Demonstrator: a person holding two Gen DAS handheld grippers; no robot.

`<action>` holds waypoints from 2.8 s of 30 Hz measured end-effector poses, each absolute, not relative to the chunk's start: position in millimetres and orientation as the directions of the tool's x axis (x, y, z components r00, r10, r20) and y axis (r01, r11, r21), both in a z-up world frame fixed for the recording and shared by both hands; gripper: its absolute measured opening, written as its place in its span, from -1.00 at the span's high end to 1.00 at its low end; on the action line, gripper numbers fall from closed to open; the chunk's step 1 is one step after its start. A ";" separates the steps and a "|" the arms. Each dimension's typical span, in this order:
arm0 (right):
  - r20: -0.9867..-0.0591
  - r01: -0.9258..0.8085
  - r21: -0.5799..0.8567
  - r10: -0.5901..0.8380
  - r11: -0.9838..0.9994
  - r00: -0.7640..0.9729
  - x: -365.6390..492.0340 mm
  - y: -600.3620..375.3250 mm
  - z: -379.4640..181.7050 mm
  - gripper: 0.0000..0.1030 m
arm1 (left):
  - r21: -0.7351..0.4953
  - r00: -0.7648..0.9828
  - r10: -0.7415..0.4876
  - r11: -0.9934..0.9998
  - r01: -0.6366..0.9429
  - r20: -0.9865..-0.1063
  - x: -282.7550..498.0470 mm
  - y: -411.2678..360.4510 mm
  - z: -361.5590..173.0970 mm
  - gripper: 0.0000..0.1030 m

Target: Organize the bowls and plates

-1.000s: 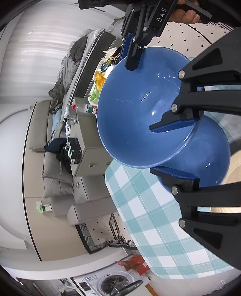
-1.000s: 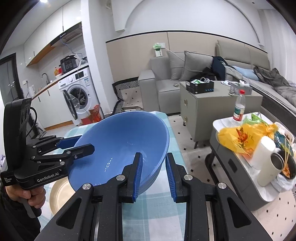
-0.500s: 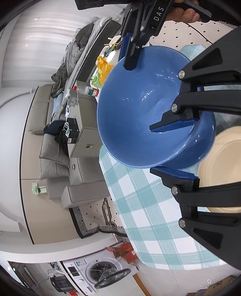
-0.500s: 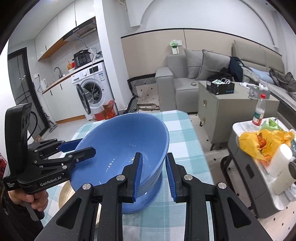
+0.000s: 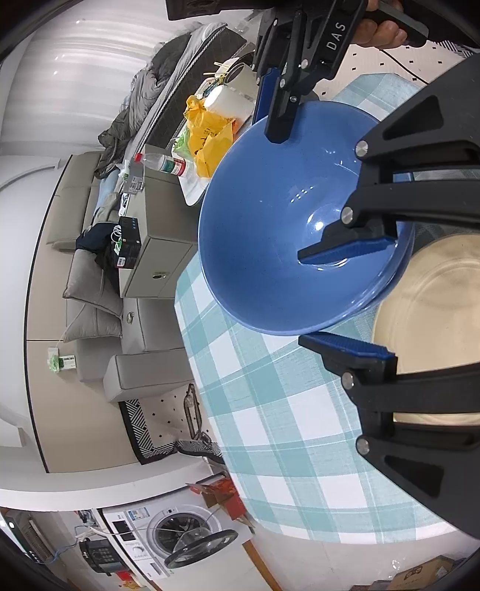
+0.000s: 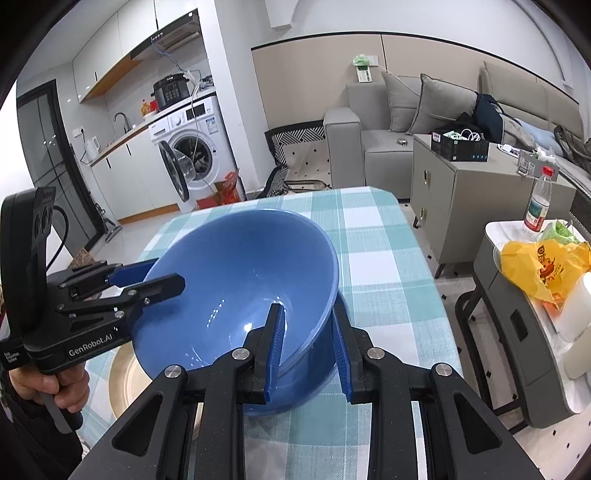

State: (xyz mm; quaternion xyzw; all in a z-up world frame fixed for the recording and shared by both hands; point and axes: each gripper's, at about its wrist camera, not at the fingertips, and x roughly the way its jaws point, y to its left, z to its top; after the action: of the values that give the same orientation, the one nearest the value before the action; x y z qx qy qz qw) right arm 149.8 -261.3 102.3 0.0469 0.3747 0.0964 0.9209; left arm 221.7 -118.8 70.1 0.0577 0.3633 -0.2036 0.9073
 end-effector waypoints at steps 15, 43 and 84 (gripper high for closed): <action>-0.715 -0.136 0.136 0.192 0.981 0.672 151.1 -263.0 82.9 0.49 | -0.006 0.640 -0.290 0.914 0.407 -0.712 221.7 -125.8 49.1 0.29; -0.756 -0.127 -0.043 0.051 0.991 0.653 161.8 -243.0 53.2 0.49 | 0.070 0.630 -0.224 0.911 0.406 -0.744 229.5 -137.0 24.2 0.29; -0.741 -0.104 0.111 0.152 0.988 0.654 160.1 -270.3 52.6 -0.64 | -0.121 0.561 -0.296 0.937 0.327 -0.773 242.3 -99.4 11.9 -0.67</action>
State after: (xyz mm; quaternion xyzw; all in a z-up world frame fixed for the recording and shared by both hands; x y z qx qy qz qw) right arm 160.1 -270.3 52.6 0.0290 0.4100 0.0705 0.9089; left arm 242.3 -99.4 11.9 0.0183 0.4343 -0.1764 0.8832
